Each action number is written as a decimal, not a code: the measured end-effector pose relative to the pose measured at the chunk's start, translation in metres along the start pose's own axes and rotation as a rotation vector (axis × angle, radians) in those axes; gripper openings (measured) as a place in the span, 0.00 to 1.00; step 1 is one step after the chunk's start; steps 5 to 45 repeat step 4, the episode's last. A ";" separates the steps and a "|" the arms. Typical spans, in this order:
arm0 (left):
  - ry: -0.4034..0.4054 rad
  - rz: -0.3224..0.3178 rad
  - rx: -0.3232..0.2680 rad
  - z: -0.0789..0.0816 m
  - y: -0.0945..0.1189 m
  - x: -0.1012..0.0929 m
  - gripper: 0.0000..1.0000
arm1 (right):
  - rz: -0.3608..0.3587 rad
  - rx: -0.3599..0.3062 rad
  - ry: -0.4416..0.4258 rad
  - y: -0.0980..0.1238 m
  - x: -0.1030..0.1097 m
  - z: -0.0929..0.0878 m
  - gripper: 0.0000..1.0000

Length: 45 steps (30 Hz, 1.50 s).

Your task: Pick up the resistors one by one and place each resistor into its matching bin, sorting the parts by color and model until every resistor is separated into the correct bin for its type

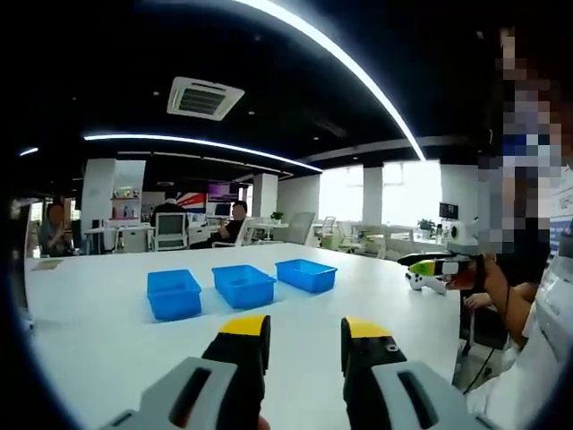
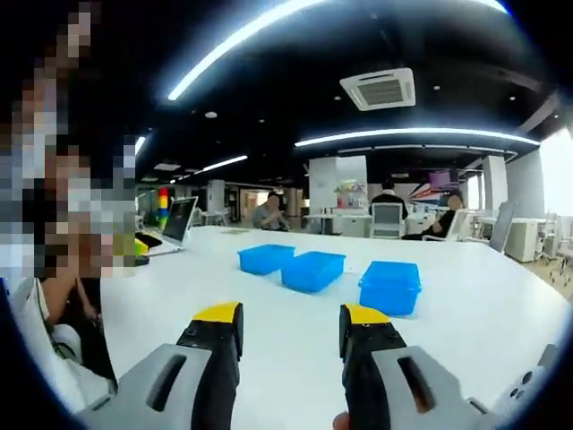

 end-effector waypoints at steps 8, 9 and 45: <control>-0.007 0.000 -0.003 0.003 0.000 -0.003 0.33 | 0.032 0.003 0.012 0.002 0.007 0.003 0.45; -0.007 0.000 -0.003 0.003 0.000 -0.003 0.33 | 0.032 0.003 0.012 0.002 0.007 0.003 0.45; -0.007 0.000 -0.003 0.003 0.000 -0.003 0.33 | 0.032 0.003 0.012 0.002 0.007 0.003 0.45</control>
Point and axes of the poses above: the point that each gripper's makers call its tool centre point, and the gripper's own axes: y roughly backward along the fingers, x roughly to its left, z roughly out of its top, the point moved 5 cm from there along y, roughly backward along the fingers, and after that the axes turned 5 degrees about x, right-handed, at the moved point
